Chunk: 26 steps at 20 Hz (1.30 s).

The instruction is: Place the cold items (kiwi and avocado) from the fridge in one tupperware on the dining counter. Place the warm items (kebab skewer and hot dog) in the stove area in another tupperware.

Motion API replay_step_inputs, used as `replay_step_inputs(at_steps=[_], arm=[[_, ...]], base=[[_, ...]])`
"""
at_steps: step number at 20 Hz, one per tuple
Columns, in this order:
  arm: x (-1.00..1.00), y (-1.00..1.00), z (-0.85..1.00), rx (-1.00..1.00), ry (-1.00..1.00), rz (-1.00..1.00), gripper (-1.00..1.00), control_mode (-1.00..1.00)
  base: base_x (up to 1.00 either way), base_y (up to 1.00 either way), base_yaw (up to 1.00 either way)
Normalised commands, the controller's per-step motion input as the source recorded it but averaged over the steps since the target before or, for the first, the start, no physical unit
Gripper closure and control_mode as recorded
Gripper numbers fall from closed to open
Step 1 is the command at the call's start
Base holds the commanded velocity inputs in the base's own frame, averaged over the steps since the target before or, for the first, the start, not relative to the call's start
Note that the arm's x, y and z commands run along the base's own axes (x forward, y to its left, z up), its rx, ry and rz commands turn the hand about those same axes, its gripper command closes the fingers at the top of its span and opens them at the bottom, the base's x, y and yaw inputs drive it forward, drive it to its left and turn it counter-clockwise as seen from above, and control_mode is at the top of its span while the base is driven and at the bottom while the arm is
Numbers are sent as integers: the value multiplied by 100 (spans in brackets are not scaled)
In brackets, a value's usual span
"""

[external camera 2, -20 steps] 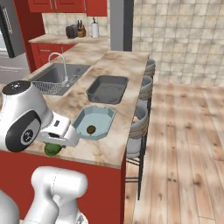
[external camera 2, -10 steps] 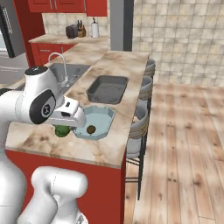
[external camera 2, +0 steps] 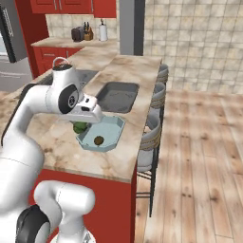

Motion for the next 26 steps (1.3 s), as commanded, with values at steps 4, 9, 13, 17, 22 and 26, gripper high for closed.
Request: replay_step_inputs(at_steps=[4, 9, 13, 17, 22, 26], arm=[[100, 0, -55, 0, 0, 0, 100, -100], [100, 0, -36, 0, 0, 0, 100, -100], [100, 0, -15, 0, 0, 0, 100, -100], [100, 0, -16, 5, 4, 0, 100, -100], [89, 16, -37, 0, -4, 0, 100, -100], [59, 16, -63, 0, -8, 0, 100, -100]], base=[[0, 0, 0], [0, 0, 0], [0, 0, 0], [0, 0, 0], [0, 0, 0], [0, 0, 0]])
